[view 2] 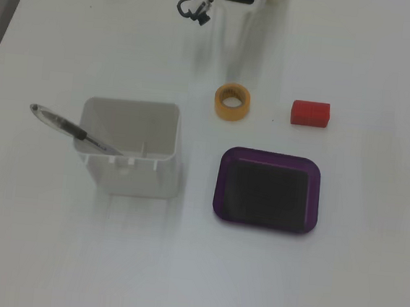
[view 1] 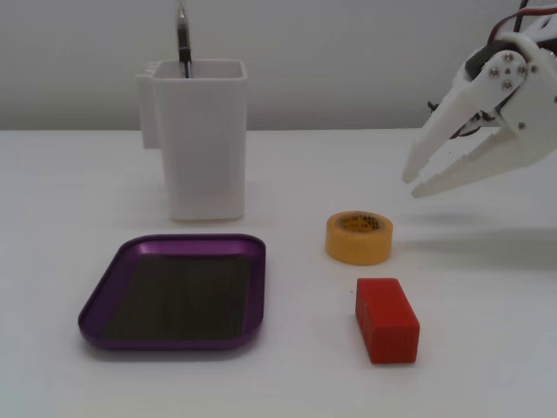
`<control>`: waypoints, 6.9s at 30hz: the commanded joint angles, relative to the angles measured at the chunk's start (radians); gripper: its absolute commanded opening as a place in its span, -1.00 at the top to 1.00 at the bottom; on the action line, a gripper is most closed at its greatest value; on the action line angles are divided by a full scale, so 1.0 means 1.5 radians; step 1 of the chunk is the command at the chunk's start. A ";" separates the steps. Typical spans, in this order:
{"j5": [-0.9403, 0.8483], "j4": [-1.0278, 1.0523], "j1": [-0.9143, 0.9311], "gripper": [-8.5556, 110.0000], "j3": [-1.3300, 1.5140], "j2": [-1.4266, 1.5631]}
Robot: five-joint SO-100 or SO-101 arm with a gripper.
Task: Pick up the red cube and place it in the box.
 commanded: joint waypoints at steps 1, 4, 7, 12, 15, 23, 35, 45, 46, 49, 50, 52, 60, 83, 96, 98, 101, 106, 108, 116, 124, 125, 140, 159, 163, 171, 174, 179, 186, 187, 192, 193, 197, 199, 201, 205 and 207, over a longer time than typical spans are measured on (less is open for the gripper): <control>0.001 -0.017 -0.029 0.86 0.011 0.061; 0.001 -0.017 -0.029 0.86 0.011 0.061; 0.001 -0.017 -0.029 0.86 0.011 0.061; 0.001 -0.017 -0.029 0.86 0.011 0.061; 0.001 -0.017 -0.029 0.86 0.007 0.061; -0.007 -0.015 -0.021 0.86 -0.136 0.060; -0.056 -0.007 -0.027 0.72 -0.375 -0.289; 0.049 0.268 -0.217 0.57 -0.895 -0.847; 0.063 0.295 -0.244 0.55 -0.941 -0.890; 0.096 0.349 -0.289 0.49 -1.053 -1.012; 0.103 0.360 -0.294 0.48 -1.079 -1.046; 0.123 0.379 -0.297 0.47 -1.121 -1.105; 0.183 0.377 -0.299 0.47 -1.154 -1.226; 0.245 0.277 -0.353 0.48 -1.140 -1.339; 0.242 0.169 -0.359 0.48 -1.023 -1.340; 0.241 0.168 -0.343 0.48 -1.022 -1.340; 0.240 0.160 -0.329 0.50 -1.021 -1.340; 0.242 0.162 -0.329 0.86 -1.021 -1.340; 0.242 0.164 -0.329 0.85 -1.025 -1.338; 0.235 0.212 -0.330 0.87 -1.077 -1.315; 0.183 0.273 -0.327 0.87 -1.231 -1.244; 0.176 0.273 -0.322 0.87 -1.248 -1.239; 0.072 0.120 -0.141 0.87 -1.335 -1.273; 0.071 0.081 -0.141 0.87 -1.385 -1.500; 0.071 0.081 -0.141 0.86 -1.385 -1.524; 0.071 0.083 -0.141 0.86 -1.385 -1.524; 0.071 0.083 -0.141 0.83 -1.385 -1.523; 0.071 0.119 -0.141 0.65 -1.394 -1.522; 0.072 0.222 -0.141 0.57 -1.522 -1.522; 0.073 0.241 -0.141 0.57 -1.550 -1.522; 0.072 0.382 -0.144 0.57 -1.727 -1.521; 0.072 0.413 -0.144 0.57 -1.768 -1.521; 0.070 0.508 -0.146 0.57 -1.913 -1.520; 0.072 0.516 -0.143 0.57 -1.953 -1.507; 0.072 0.516 -0.142 0.57 -1.950 -1.476; 0.071 0.516 -0.151 0.57 -1.859 -1.395; 0.072 0.516 -0.151 0.57 -1.797 -1.342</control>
